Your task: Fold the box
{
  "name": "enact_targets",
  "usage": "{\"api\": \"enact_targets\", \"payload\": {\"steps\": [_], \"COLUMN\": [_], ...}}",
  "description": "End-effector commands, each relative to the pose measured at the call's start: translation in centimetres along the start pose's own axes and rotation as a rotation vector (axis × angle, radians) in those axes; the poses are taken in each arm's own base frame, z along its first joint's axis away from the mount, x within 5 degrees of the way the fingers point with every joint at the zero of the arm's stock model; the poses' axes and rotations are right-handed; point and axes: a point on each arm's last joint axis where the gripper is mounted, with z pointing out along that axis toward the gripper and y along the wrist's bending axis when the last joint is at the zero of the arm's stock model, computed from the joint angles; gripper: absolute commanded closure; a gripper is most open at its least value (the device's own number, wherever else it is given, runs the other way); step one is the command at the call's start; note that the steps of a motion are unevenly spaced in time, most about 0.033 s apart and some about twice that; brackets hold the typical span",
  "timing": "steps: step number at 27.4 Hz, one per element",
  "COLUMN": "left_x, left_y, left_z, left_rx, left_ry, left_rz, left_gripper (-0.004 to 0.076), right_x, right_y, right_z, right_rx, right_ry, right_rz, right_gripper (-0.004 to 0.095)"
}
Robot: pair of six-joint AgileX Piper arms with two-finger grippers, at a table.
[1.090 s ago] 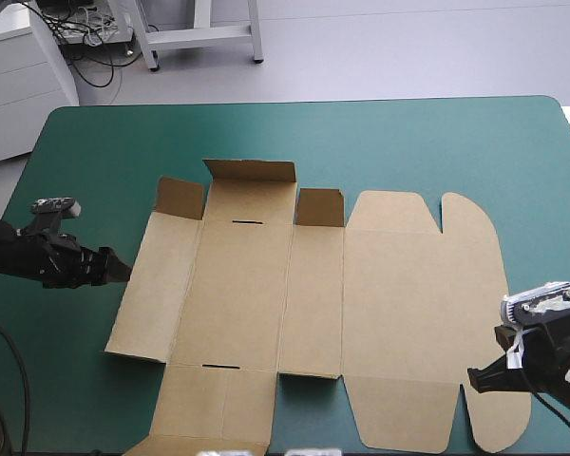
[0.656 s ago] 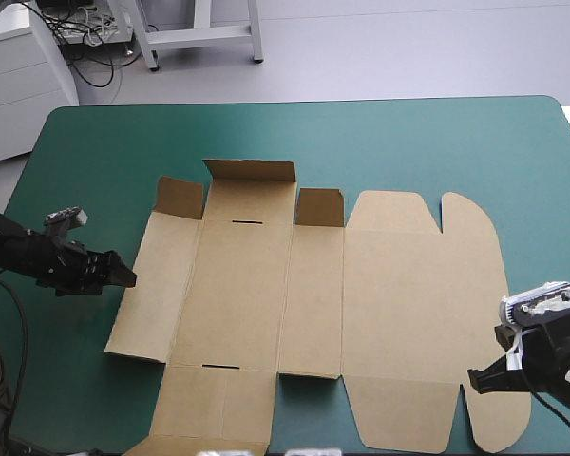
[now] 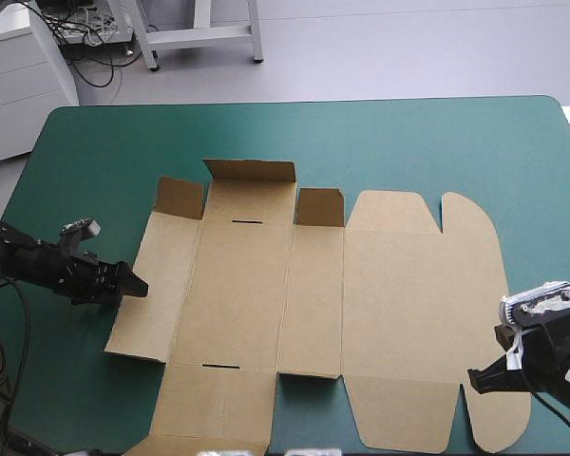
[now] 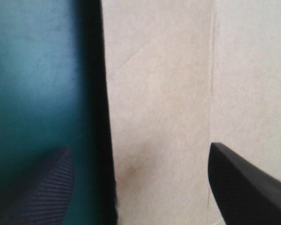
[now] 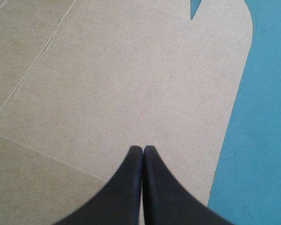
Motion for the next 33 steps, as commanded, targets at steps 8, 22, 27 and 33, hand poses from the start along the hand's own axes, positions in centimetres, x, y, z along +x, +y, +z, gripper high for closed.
{"api": "enact_targets", "payload": {"steps": [8, 22, 27, 33], "left_x": [-0.1, 1.4, 1.3, 1.1], "left_y": [-2.9, -3.6, -3.9, -4.9], "left_z": [-0.2, 1.9, 2.0, 2.6], "left_rx": [0.096, 0.195, 0.206, 0.226], "left_ry": [0.036, 0.065, 0.06, 0.074], "left_rz": [0.068, 0.032, 0.025, 0.06], "left_gripper": [0.0164, 0.0164, 0.0164, 0.0164], "right_x": [-0.9, -0.9, -0.9, -1.0], "right_y": [-0.1, -0.1, 0.0, 0.0], "right_z": [-0.5, -0.5, -0.5, -0.5], "right_rx": [0.014, 0.009, -0.005, -0.004], "right_ry": [-0.065, -0.071, -0.072, -0.074], "right_rz": [-0.001, 0.002, 0.008, 0.008], "right_gripper": [0.0926, 0.0926, 0.0926, 0.0926]}}
